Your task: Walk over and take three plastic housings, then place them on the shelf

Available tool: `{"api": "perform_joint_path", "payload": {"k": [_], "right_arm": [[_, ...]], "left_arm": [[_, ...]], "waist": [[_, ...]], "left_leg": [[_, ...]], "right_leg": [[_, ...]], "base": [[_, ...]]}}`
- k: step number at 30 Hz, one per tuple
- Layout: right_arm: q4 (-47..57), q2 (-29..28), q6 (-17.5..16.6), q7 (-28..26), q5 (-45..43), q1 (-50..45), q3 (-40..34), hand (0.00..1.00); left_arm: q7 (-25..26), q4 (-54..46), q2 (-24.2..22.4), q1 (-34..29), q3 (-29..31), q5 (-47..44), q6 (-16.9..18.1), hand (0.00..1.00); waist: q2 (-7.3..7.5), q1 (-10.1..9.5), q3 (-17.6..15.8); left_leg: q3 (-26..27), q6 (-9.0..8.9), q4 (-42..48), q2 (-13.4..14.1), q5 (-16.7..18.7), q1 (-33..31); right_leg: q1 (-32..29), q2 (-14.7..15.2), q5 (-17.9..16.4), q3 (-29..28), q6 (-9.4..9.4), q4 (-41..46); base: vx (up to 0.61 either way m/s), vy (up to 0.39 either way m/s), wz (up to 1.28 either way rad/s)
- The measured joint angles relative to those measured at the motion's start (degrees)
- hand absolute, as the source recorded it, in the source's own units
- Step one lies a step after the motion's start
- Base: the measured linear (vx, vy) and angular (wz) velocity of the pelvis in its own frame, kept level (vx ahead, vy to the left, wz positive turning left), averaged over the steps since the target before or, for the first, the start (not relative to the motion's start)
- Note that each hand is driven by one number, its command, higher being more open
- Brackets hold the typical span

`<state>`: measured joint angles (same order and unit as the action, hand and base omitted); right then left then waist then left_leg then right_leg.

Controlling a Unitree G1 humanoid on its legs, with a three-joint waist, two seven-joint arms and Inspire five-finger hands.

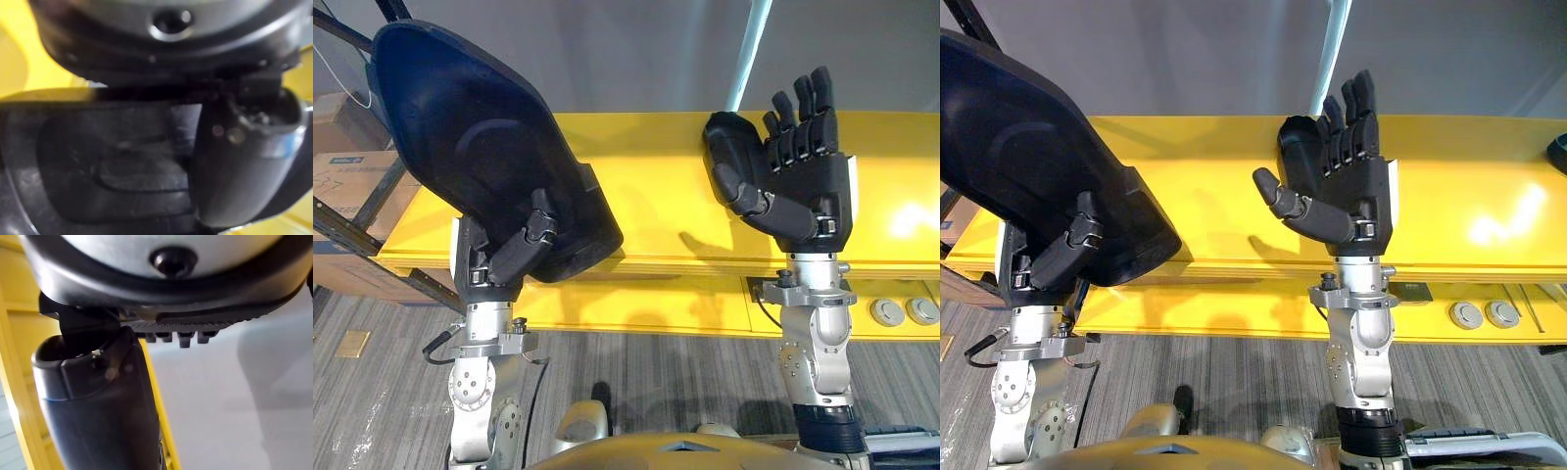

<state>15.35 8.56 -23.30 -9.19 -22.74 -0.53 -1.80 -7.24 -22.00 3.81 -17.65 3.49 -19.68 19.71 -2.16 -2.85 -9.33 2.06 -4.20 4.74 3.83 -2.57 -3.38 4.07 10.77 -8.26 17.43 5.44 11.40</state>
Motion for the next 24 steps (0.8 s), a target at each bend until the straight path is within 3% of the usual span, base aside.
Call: {"api": "perform_joint_path", "payload": {"k": [6, 8, 12, 17, 20, 24], "right_arm": [[-0.2, 0.0, 0.0, 0.7, -0.2, -1.5, 1.4, 1.0], [-0.2, 0.0, 0.0, 0.2, -0.2, -2.4, 1.7, 1.0], [-1.2, 0.0, 0.8, -1.7, -0.6, -3.4, 2.7, 1.0], [-4.1, 1.7, 2.5, -4.1, -0.2, -2.2, 7.9, 1.0], [-5.8, 4.2, 4.8, -5.5, -0.2, 0.6, 10.4, 1.0], [-6.1, 5.4, 7.9, -7.0, -0.7, 1.6, 10.8, 1.0]], "left_arm": [[-2.2, -2.3, 3.8, 0.8, 0.5, 2.5, -3.0, 0.0], [-2.3, -2.1, 6.1, 3.8, 1.8, 2.7, -5.0, 0.0], [-2.4, 2.1, 8.2, 10.7, 2.7, 2.3, -6.8, 0.0], [0.9, 15.9, 10.2, 19.2, 1.2, 2.4, -9.4, 0.0], [4.7, 25.5, 12.8, 23.2, 1.3, 2.0, -12.7, 0.0], [5.6, 30.9, 13.8, 27.1, 1.8, -6.0, -16.2, 0.0]], "waist": [[-0.37, 1.82, 0.2], [-0.5, 3.07, 0.3], [-0.52, 3.8, 0.3], [-1.22, 4.88, 0.7], [-1.4, 6.33, 0.8], [-1.5, 6.45, 0.9]], "left_leg": [[5.9, 1.33, -6.8, -2.2, -2.6, 4.0], [7.0, 1.81, -9.4, -2.6, -3.9, 4.5], [7.3, 2.35, -9.6, -3.0, -4.3, 4.6], [7.6, 2.27, -9.8, -2.9, -4.5, 4.7], [8.4, 2.15, -9.8, -2.9, -4.4, 4.2], [9.2, 2.31, -9.6, -3.0, -4.6, 3.3]], "right_leg": [[-2.5, 2.4, 1.5, -5.1, 2.35, 0.0], [-2.8, 2.4, 3.6, -5.7, 3.13, -2.0], [-2.3, 2.3, 4.7, -5.8, 3.44, -3.5], [-2.7, 2.2, 4.7, -6.1, 3.43, -3.4], [-3.9, 2.2, 4.7, -7.0, 3.42, -3.3], [-5.8, 2.2, 4.9, -8.5, 3.49, -2.4]], "base": [[-0.04, 0.106, -0.41], [0.02, 0.087, -0.23], [0.01, 0.021, -0.03], [-0.01, 0.004, -0.04], [-0.03, 0.022, -0.14], [0.01, 0.017, -0.12]]}}
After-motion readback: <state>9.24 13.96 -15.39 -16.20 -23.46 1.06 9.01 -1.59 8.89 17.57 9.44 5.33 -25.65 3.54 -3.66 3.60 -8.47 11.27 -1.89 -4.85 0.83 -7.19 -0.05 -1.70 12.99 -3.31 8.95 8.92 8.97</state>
